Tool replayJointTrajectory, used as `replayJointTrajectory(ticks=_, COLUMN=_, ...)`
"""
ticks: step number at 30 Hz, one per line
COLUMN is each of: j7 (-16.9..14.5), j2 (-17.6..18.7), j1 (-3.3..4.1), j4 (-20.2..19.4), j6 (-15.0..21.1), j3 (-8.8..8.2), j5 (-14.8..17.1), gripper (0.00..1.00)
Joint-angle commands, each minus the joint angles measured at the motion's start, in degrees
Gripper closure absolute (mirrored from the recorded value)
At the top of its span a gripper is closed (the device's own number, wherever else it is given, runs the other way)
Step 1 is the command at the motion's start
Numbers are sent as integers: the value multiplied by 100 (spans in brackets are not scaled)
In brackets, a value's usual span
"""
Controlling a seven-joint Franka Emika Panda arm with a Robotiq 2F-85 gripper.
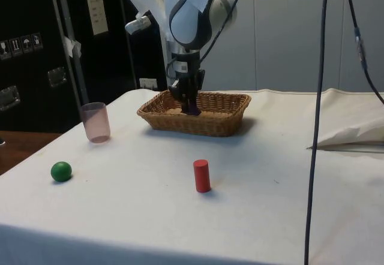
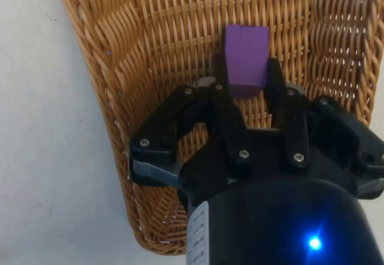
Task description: Pick up the triangular block and place it into the basket.
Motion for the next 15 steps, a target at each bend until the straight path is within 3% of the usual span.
replayJointTrajectory(ticks=1, j7=0, j2=-6, j1=-6, j4=0, j6=0, j3=6, j5=6, gripper=67)
replayJointTrajectory(ticks=4, j7=0, j2=0, j1=0, j4=11, j6=0, j3=6, j5=6, gripper=66)
replayJointTrajectory(ticks=8, j7=0, j2=6, j1=0, j4=17, j6=-6, j3=6, j5=6, gripper=56)
replayJointTrajectory(ticks=11, j7=0, j2=6, j1=0, j4=17, j6=-6, j3=6, j5=6, gripper=35)
replayJointTrajectory(ticks=15, j7=6, j2=6, j1=0, j4=17, j6=-6, j3=6, j5=6, gripper=16)
